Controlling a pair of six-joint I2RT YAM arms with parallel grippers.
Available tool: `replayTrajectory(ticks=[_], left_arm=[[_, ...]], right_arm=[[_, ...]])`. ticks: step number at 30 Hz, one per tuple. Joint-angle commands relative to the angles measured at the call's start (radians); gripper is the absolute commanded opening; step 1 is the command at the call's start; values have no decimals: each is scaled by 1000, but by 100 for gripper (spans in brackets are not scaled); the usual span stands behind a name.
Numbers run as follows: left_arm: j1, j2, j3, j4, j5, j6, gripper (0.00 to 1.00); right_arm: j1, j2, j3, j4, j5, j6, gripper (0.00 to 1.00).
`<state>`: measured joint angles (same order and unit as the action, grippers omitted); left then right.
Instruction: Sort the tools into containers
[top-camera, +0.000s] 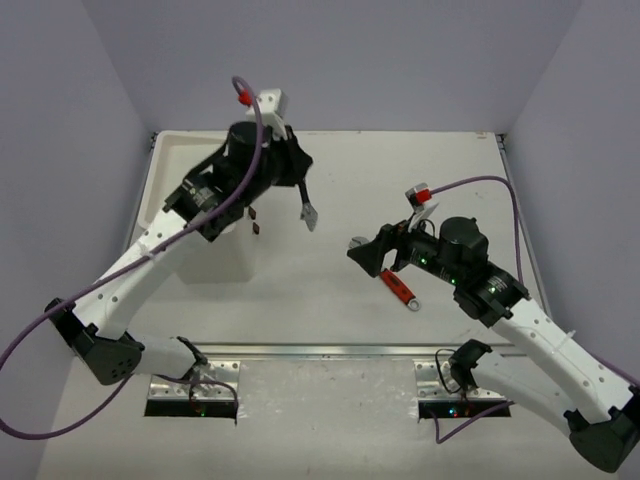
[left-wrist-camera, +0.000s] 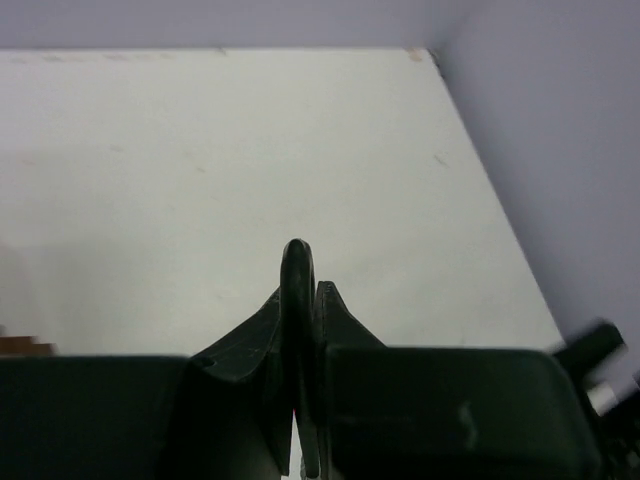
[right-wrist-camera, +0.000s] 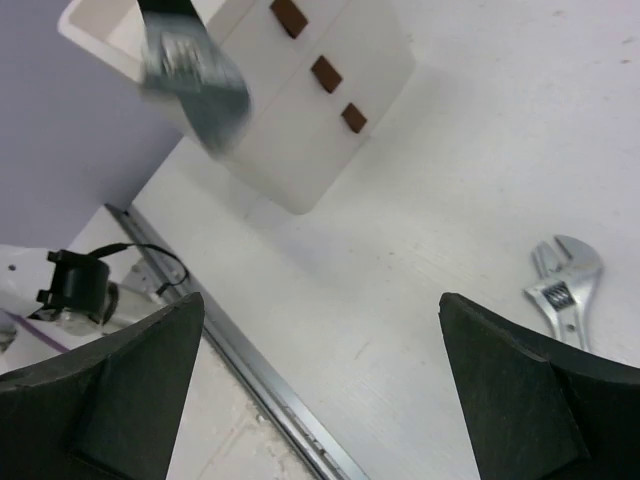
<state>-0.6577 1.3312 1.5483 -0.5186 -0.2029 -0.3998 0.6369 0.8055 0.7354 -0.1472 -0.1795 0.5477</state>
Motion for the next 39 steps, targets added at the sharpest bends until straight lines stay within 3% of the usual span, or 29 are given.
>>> replayTrajectory(ticks=[1, 4, 6, 10, 24, 39], left_arm=[[187, 106, 331, -346, -213, 132, 0], [298, 189, 491, -416, -192, 153, 0], [451, 246, 577, -486, -125, 170, 0], [538, 401, 713, -615, -150, 210, 0], [569, 506, 517, -601, -71, 262, 0], [483, 409, 254, -553, -56, 232, 1]], right_arm=[[1, -96, -16, -94, 179, -74, 99], [0, -107, -19, -135, 204, -106, 99], [0, -114, -24, -155, 209, -121, 99], [1, -114, -50, -160, 154, -142, 99], [0, -68, -86, -157, 103, -179, 99], [0, -48, -105, -140, 87, -177, 99]])
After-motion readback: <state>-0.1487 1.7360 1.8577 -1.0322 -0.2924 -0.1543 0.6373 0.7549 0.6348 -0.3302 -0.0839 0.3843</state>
